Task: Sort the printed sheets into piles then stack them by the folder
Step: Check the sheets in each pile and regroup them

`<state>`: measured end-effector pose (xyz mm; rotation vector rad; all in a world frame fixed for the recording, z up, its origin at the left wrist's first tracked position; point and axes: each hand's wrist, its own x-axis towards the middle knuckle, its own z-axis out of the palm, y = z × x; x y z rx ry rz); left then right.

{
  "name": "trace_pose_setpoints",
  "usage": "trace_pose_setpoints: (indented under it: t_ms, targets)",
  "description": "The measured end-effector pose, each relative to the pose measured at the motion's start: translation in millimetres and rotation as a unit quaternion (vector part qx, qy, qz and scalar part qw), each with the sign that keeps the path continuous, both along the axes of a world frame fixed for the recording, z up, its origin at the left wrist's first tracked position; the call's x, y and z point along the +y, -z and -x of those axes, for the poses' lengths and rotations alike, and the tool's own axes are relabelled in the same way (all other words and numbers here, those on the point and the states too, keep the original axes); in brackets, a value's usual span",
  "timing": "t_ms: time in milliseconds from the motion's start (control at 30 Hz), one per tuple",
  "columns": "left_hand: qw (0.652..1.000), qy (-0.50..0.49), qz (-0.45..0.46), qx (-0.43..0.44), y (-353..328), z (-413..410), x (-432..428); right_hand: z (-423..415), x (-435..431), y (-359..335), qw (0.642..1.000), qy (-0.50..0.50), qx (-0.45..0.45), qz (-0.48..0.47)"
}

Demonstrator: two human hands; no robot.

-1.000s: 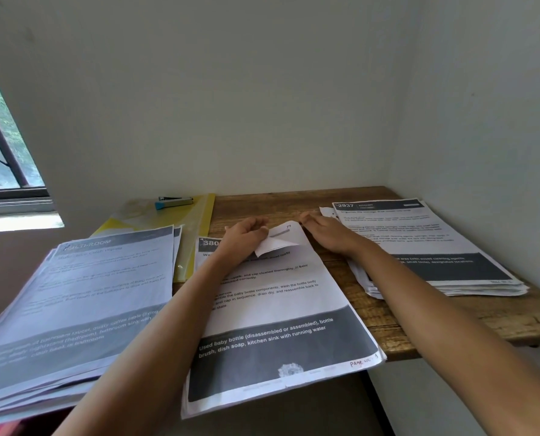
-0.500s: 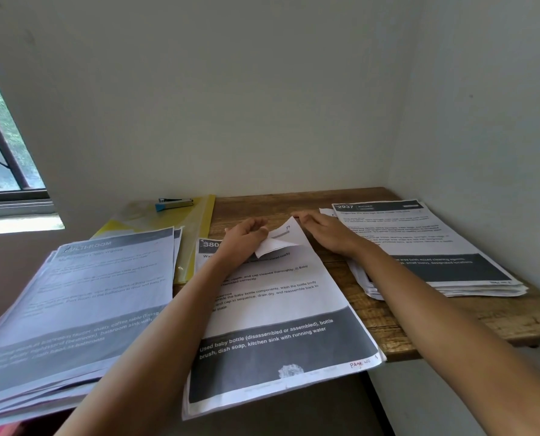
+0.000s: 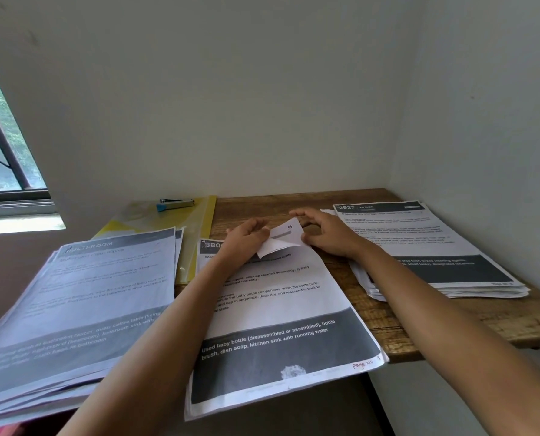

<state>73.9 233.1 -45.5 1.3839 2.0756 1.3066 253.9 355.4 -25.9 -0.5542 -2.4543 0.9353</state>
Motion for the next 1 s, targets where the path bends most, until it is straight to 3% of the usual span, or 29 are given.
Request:
trace_pose_setpoints:
  t_ms: [467,767,1000]
  targets:
    - [1.0,0.002,0.004,-0.01,-2,-3,-2,0,0,-2,0.999,0.001,0.005,-0.037]
    - [1.0,-0.001,-0.008,-0.008,-4,-4,-4,6,-4,-8,0.991,0.016,0.053,0.124]
    - [1.0,-0.014,-0.008,0.01,-8,-11,-8,3,-6,-12,0.99,0.038,-0.002,0.134]
